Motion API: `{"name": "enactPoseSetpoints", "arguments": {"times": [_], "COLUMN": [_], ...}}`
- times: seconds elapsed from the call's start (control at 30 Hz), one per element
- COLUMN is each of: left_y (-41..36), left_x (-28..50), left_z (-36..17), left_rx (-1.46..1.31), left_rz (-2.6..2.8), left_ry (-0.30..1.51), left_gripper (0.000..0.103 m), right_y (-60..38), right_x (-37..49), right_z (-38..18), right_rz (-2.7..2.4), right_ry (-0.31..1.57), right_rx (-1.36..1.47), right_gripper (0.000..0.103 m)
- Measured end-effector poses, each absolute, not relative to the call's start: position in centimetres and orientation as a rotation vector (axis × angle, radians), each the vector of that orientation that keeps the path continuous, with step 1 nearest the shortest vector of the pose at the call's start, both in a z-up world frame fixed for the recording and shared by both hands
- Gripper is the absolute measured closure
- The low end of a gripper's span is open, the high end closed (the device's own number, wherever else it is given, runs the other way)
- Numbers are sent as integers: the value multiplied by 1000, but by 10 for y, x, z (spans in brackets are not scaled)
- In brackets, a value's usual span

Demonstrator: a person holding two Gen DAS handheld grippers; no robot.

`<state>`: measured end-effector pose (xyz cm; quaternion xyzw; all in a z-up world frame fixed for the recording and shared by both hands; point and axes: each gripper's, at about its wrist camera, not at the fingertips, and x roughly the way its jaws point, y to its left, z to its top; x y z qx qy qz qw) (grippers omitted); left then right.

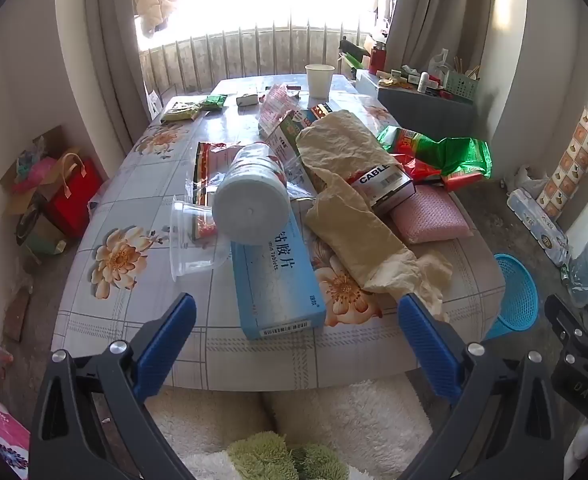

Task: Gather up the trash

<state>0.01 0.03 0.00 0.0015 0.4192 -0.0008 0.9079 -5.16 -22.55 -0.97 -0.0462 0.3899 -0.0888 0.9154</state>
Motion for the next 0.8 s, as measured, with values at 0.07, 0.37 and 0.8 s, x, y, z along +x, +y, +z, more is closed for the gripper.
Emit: {"name": "enactPoseSetpoints", "arguments": {"times": [0.07, 0.37, 0.8], "left_y": [-1, 1, 13], "left_x": [0, -2, 0], "left_z": [0, -1, -3], "left_rx": [16, 8, -23], "left_rz": [3, 9, 39], "left_ry": [861, 868, 877], "left_gripper": [4, 4, 4], "right_y": [-228, -239, -234], "right_x": [-52, -53, -51], "right_z": [-10, -7, -4], "right_rz": [-183, -179, -165], "right_ry": [799, 804, 811], "right_rx": [-95, -92, -90], "right_gripper": [7, 7, 7]}}
